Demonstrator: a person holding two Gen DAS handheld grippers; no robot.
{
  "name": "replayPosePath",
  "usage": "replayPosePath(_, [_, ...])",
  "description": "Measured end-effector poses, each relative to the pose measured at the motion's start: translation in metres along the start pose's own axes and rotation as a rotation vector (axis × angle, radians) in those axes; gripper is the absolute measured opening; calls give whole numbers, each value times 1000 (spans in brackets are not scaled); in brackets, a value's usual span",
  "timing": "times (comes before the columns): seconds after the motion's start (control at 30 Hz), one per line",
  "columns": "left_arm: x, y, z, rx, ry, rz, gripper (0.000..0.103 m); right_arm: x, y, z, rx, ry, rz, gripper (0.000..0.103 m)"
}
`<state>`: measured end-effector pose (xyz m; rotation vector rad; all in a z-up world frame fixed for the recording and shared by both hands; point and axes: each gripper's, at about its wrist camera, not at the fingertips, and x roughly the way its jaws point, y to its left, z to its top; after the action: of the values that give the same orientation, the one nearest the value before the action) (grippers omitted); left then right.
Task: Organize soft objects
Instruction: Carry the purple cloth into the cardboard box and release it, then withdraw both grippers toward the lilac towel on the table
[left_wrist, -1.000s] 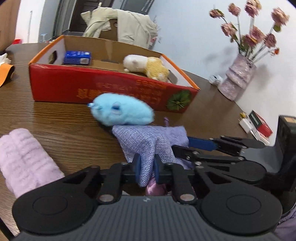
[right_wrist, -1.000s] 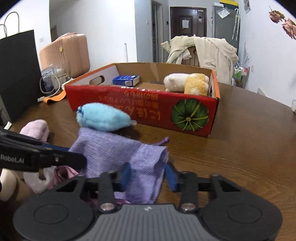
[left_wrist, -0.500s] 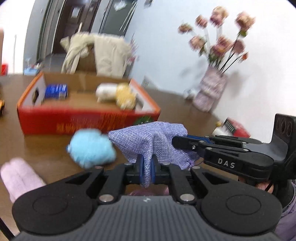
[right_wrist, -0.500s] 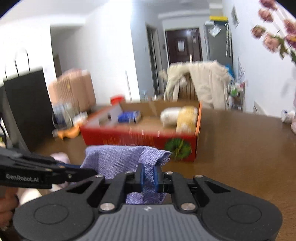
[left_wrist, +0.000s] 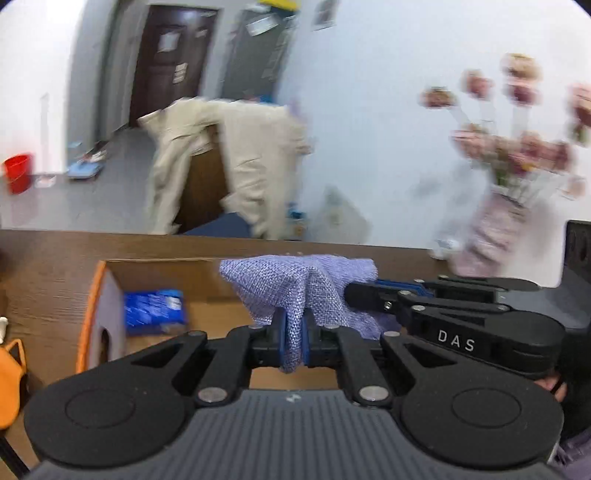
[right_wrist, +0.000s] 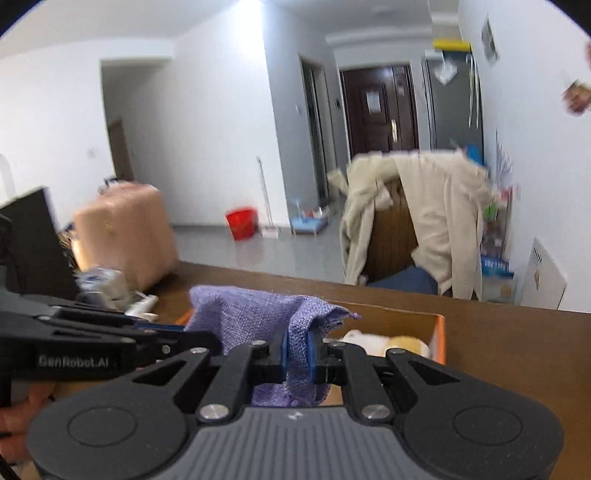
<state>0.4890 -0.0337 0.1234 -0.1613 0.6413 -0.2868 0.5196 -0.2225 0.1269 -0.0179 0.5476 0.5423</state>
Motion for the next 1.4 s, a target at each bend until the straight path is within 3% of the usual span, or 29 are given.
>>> replayPosePath(0.13, [71,40,12,-21,107,66,9,87,-14,17,59,118,-12,10])
replayPosePath(0.23, [116,63,11,-48,192,97,11,137,-14,15,53,183,-50,4])
replayPosePath(0.33, [131,73,4,-43,220,120,13,166,-12,5,58,237,-65,6])
replayPosePath(0.47, [122,74,4,-23,199,143,43,178,-19,-5,121,282,-55,8])
replayPosePath(0.53, [108,70,6,-5,178,146,58,168,-17,-4,105,260,-69,11])
replayPosePath(0.83, [-6,40,23,70,34,171,69,57,-6,36,38,114,-76,28])
replayPosePath(0.93, [-58,29,14,89,-22,184,75,9,4,36,5,72,-68,37])
replayPosePath(1.23, [-197,0,-61,175,-173,213,86,-123,52,-7,-121,-27,-10,55])
replayPosePath(1.4, [-247,-13,-131,220,-264,271,93,-179,84,-55,-166,-112,17,70])
